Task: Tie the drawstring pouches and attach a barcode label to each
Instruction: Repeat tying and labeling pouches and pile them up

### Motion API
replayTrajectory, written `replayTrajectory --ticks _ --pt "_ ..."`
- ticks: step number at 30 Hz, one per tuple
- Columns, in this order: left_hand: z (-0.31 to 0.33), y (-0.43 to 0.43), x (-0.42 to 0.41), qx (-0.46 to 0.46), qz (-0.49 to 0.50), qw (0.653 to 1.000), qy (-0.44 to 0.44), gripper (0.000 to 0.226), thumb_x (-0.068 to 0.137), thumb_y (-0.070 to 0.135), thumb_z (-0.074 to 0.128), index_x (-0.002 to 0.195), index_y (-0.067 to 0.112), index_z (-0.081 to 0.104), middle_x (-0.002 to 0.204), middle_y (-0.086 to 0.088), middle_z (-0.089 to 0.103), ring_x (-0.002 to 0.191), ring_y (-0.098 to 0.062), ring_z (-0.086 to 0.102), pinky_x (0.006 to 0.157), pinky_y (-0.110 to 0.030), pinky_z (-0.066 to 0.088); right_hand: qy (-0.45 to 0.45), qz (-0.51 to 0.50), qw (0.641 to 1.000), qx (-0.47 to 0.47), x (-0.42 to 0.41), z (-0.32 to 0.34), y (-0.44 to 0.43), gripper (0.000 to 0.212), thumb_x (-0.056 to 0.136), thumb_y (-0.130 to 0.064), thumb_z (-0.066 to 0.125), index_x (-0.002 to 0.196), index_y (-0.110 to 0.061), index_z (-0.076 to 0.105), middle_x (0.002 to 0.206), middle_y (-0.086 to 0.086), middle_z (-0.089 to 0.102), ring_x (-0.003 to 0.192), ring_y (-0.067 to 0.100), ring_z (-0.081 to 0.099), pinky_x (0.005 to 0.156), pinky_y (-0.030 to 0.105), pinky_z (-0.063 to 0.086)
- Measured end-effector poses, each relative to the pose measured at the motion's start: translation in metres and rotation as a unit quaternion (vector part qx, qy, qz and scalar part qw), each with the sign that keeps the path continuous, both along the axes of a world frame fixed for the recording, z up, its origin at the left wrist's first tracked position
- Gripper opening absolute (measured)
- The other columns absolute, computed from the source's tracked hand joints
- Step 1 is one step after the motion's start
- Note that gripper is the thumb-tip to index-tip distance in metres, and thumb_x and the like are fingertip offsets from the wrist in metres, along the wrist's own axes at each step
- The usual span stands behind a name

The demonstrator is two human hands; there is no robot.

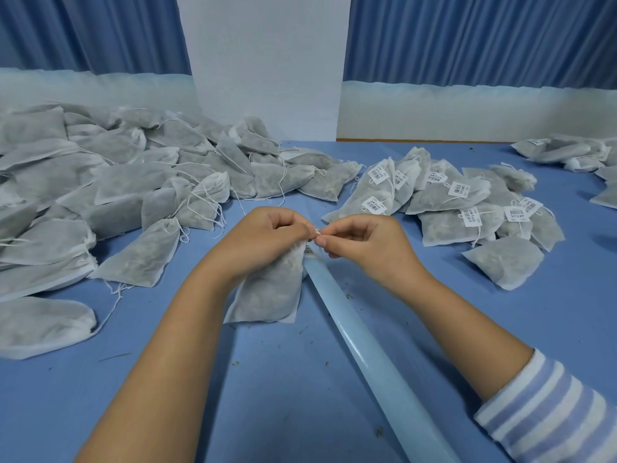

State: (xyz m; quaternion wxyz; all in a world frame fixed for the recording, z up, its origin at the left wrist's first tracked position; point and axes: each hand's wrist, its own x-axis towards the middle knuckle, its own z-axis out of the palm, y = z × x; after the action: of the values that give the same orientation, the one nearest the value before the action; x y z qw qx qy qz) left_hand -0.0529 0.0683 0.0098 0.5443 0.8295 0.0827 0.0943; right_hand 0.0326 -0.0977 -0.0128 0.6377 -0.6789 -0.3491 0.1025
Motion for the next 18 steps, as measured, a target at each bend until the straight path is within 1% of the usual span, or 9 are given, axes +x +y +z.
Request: replayTrajectory --ticks 3,6,8,9,11,14,17,18 --pt "-0.0008 0.0008 0.001 0.013 0.008 1.0 0.002 0.016 0.089 0.025 0.066 0.076 0.026 0.075 0.082 0.011 0.073 0.076 0.005 0.06 0.073 -0.015 0.041 0.004 0.002 1.0 -0.011 0.0018 -0.0012 0.0001 0.006 0.082 -0.009 0.077 0.081 -0.015 0.076 0.072 -0.004 0.073 0.066 0.006 0.066 0.068 0.016 0.052" --pt "-0.0031 0.0024 0.0029 0.039 0.015 0.999 0.0 0.011 0.086 0.032 0.07 0.079 0.026 0.075 0.078 0.017 0.071 0.071 0.009 0.058 0.069 -0.015 0.04 0.03 0.016 0.999 0.0 0.0031 -0.0014 0.0009 0.011 0.087 -0.009 0.071 0.082 -0.018 0.074 0.073 -0.005 0.072 0.068 0.005 0.066 0.07 0.015 0.052" --pt "-0.0048 0.003 0.0029 0.063 0.016 0.998 -0.006 0.012 0.079 0.04 0.077 0.081 0.029 0.073 0.078 0.018 0.07 0.069 0.009 0.057 0.065 -0.009 0.042 0.041 0.022 0.999 0.006 0.0027 -0.001 0.002 0.012 0.089 -0.008 0.068 0.083 -0.017 0.074 0.075 -0.004 0.073 0.069 0.006 0.066 0.071 0.016 0.053" --pt "-0.0053 0.0028 0.0027 0.071 0.01 0.997 -0.01 0.015 0.075 0.042 0.081 0.082 0.031 0.073 0.08 0.019 0.07 0.07 0.009 0.058 0.063 -0.006 0.041 0.044 0.022 0.999 0.012 0.0021 -0.0008 0.0027 0.012 0.089 -0.007 0.067 0.084 -0.016 0.073 0.076 -0.003 0.073 0.07 0.007 0.067 0.072 0.017 0.054" --pt "-0.0053 0.0013 0.0022 0.079 -0.01 0.997 -0.017 0.017 0.071 0.041 0.086 0.083 0.033 0.075 0.082 0.02 0.071 0.072 0.009 0.06 0.064 -0.003 0.041 0.047 0.023 0.998 0.022 0.0013 -0.0005 0.0035 0.013 0.09 -0.005 0.066 0.084 -0.014 0.073 0.078 0.0 0.074 0.073 0.01 0.068 0.076 0.021 0.056" --pt "-0.005 -0.0006 0.0027 0.095 -0.012 0.995 -0.017 0.013 0.072 0.036 0.086 0.077 0.039 0.075 0.078 0.019 0.071 0.067 0.011 0.059 0.063 -0.002 0.04 0.041 0.025 0.999 0.026 0.0002 0.0008 0.0036 0.014 0.092 -0.003 0.063 0.084 -0.01 0.071 0.073 0.002 0.069 0.069 0.011 0.064 0.074 0.021 0.055" --pt "-0.0066 -0.0009 0.0048 0.108 0.014 0.994 -0.012 0.013 0.074 0.036 0.085 0.066 0.034 0.075 0.064 0.024 0.066 0.062 0.013 0.056 0.059 -0.001 0.038 0.044 0.023 0.998 0.031 -0.0008 0.0021 0.0032 0.014 0.092 -0.003 0.062 0.084 -0.01 0.071 0.071 0.001 0.068 0.068 0.009 0.063 0.073 0.019 0.053" --pt "-0.0072 -0.0011 0.0053 0.107 0.018 0.994 -0.013 0.013 0.075 0.036 0.084 0.067 0.033 0.074 0.06 0.026 0.064 0.06 0.013 0.054 0.058 -0.001 0.037 0.045 0.021 0.998 0.031 -0.0012 0.0025 0.0031 0.013 0.092 -0.004 0.062 0.084 -0.01 0.071 0.071 0.0 0.069 0.069 0.008 0.063 0.073 0.018 0.053"
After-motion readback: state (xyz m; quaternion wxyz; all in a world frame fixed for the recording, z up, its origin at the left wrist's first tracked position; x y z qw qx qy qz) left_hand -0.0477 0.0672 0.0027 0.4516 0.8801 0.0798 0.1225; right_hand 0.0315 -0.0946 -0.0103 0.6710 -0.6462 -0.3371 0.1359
